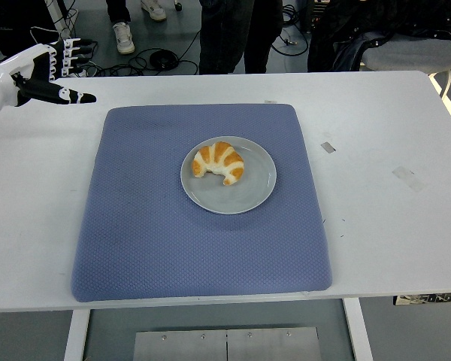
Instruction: Place the bread on the table
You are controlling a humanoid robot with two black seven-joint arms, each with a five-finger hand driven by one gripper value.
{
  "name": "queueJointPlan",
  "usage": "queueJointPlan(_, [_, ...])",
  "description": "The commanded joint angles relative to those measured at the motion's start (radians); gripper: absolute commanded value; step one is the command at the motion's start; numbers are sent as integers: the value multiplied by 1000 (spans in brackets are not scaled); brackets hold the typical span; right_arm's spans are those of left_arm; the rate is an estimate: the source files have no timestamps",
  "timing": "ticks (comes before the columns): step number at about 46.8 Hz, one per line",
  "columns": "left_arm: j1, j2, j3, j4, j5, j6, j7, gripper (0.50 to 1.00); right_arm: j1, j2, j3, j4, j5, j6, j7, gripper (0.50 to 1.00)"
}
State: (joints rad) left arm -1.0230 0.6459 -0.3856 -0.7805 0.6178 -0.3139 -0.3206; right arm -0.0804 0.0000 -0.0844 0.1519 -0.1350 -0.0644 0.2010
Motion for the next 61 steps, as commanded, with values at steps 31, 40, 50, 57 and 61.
queueJointPlan(31, [-5, -12, 2, 12, 3, 32, 5, 990, -1, 0, 0, 0, 0, 0, 0, 1000])
queueJointPlan(40, [-8, -17, 2, 18, 5, 30, 14, 990, -1, 0, 0, 0, 0, 0, 0, 1000])
queueJointPlan(50, [-8, -28, 2, 17, 5, 29, 12, 990, -1, 0, 0, 0, 0, 0, 0, 1000])
queueJointPlan(57, [-9, -29, 8, 15, 8, 29, 12, 990, -1, 0, 0, 0, 0, 0, 0, 1000])
queueJointPlan(61, [-23, -31, 53, 15, 7, 29, 12, 990, -1, 0, 0, 0, 0, 0, 0, 1000])
